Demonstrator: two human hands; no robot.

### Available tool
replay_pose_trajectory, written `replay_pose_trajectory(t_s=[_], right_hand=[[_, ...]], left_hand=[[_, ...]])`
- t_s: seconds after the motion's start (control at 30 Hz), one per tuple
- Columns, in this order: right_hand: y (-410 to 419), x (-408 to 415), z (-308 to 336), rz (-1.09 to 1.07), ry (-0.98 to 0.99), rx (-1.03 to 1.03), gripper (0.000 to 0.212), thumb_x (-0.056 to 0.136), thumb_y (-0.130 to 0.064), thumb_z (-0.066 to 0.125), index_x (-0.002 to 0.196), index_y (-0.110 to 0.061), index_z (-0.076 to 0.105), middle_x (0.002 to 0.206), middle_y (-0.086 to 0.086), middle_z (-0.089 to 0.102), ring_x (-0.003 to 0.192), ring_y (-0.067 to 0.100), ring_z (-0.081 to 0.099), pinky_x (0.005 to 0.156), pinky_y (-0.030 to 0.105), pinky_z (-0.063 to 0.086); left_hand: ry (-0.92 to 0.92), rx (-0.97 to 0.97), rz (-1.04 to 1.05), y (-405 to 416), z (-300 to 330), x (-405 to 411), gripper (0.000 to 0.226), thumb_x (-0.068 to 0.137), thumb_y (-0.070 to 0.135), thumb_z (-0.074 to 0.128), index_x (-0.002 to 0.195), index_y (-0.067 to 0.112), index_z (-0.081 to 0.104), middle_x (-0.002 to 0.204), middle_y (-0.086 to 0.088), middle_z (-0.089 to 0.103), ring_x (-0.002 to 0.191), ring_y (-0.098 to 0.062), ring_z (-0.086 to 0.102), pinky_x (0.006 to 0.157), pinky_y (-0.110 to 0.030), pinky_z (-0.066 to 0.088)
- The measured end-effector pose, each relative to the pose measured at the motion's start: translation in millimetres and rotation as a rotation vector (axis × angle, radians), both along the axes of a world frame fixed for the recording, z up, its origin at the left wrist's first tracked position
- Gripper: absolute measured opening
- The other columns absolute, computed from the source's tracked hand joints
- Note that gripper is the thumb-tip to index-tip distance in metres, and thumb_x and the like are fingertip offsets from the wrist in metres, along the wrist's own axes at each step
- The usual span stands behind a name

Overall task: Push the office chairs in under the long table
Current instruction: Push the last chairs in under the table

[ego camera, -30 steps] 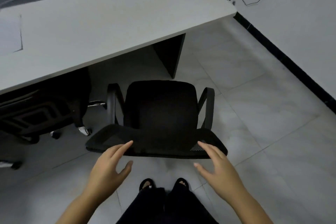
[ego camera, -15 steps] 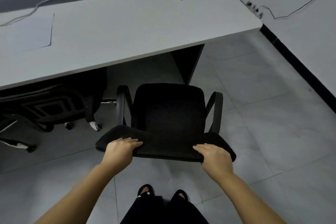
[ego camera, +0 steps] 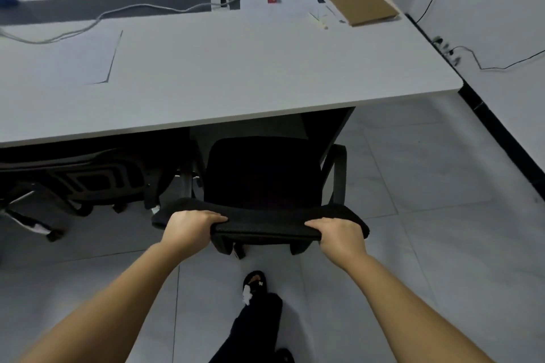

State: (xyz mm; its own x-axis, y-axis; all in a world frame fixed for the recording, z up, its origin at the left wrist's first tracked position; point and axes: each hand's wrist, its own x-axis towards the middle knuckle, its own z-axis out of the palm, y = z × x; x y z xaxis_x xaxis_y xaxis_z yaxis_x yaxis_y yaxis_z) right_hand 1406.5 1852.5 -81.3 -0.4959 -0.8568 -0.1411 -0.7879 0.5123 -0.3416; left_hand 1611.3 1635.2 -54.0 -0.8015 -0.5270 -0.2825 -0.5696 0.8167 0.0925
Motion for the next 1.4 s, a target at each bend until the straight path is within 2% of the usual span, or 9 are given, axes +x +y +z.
replay_pose_trajectory(t_s=[0.17,0.33,0.53,0.67,0.9,1.1,1.2,1.3,1.4], right_hand=[[-47.2,-32.2,-7.2,0.021,-0.011,-0.001,0.041,0.084,-0.004,0.051,0.116,-0.028,0.063,0.114,-0.001,0.069,0.104,0.02,0.063,0.079,0.03,0.048],[-77.2,-73.4,-3.5,0.032,0.03,0.012,0.043,0.057,0.001,0.078,0.087,-0.03,0.074,0.075,-0.005,0.076,0.065,0.018,0.071,0.049,0.024,0.051],[-117.4,-141.2,-0.7,0.07,0.067,0.04,0.043,0.073,0.002,0.064,0.104,-0.027,0.07,0.097,0.001,0.075,0.085,0.024,0.07,0.063,0.03,0.051],[-135.7,-186.4,3.2,0.14,0.107,0.095,0.055,0.04,-0.002,0.084,0.082,-0.036,0.074,0.07,-0.011,0.075,0.056,0.009,0.068,0.039,0.017,0.045],[-159.8,-271.9,2.3,0.192,0.01,0.067,0.045,0.066,0.002,0.067,0.1,-0.028,0.071,0.092,-0.003,0.076,0.084,0.024,0.07,0.063,0.033,0.054],[-166.3,-281.2,2.5,0.31,0.031,0.012,0.053,0.036,-0.006,0.086,0.079,-0.033,0.074,0.068,-0.014,0.074,0.06,0.007,0.069,0.043,0.015,0.048],[-168.4,-278.9,2.7,0.351,0.023,-0.029,0.053,0.033,-0.006,0.085,0.077,-0.035,0.073,0.064,-0.017,0.071,0.053,0.003,0.065,0.04,0.012,0.044],[-161.8,-278.5,4.5,0.338,0.008,-0.018,0.056,0.038,-0.006,0.084,0.085,-0.036,0.073,0.077,-0.018,0.073,0.064,0.002,0.068,0.049,0.012,0.047],[-165.3,-275.2,14.7,0.381,-0.1,0.074,0.056,0.074,-0.012,0.065,0.125,-0.031,0.054,0.126,-0.007,0.061,0.115,0.012,0.057,0.089,0.02,0.045]], left_hand=[[0.0,-0.017,0.013,-45.1,-0.7,-27.6,0.047,0.09,0.016,0.048,0.129,0.042,0.049,0.136,0.017,0.053,0.124,-0.006,0.049,0.091,-0.023,0.044],[0.012,0.005,0.017,-73.7,-0.5,-64.0,0.048,0.09,0.015,0.046,0.131,0.04,0.047,0.139,0.015,0.05,0.127,-0.007,0.046,0.092,-0.023,0.042],[0.011,0.015,0.056,-97.0,0.4,-119.2,0.051,0.09,0.011,0.043,0.133,0.039,0.044,0.142,0.013,0.047,0.13,-0.007,0.043,0.091,-0.024,0.041],[0.021,0.021,0.115,-103.5,-0.7,-155.3,0.051,0.089,0.012,0.044,0.132,0.04,0.044,0.142,0.015,0.047,0.128,-0.008,0.046,0.09,-0.025,0.042],[0.097,0.022,0.217,-101.9,-6.6,-218.0,0.051,0.087,0.012,0.046,0.131,0.039,0.047,0.139,0.015,0.05,0.125,-0.008,0.049,0.088,-0.023,0.043],[0.121,0.011,0.197,-108.0,-1.9,-219.9,0.057,0.041,0.004,0.082,0.088,0.036,0.074,0.087,0.014,0.076,0.075,-0.009,0.073,0.05,-0.016,0.051],[0.093,0.033,0.176,-112.1,0.4,-219.9,0.063,0.03,0.006,0.084,0.083,0.038,0.074,0.081,0.019,0.075,0.069,-0.004,0.072,0.044,-0.013,0.048],[0.09,0.024,0.134,-110.0,-5.6,-212.7,0.064,0.029,0.007,0.083,0.084,0.038,0.074,0.082,0.02,0.075,0.069,-0.004,0.071,0.044,-0.013,0.048],[0.127,0.001,0.118,-110.7,-8.5,-209.0,0.069,0.035,0.01,0.082,0.098,0.036,0.07,0.089,0.016,0.075,0.076,-0.007,0.072,0.047,-0.017,0.052]])
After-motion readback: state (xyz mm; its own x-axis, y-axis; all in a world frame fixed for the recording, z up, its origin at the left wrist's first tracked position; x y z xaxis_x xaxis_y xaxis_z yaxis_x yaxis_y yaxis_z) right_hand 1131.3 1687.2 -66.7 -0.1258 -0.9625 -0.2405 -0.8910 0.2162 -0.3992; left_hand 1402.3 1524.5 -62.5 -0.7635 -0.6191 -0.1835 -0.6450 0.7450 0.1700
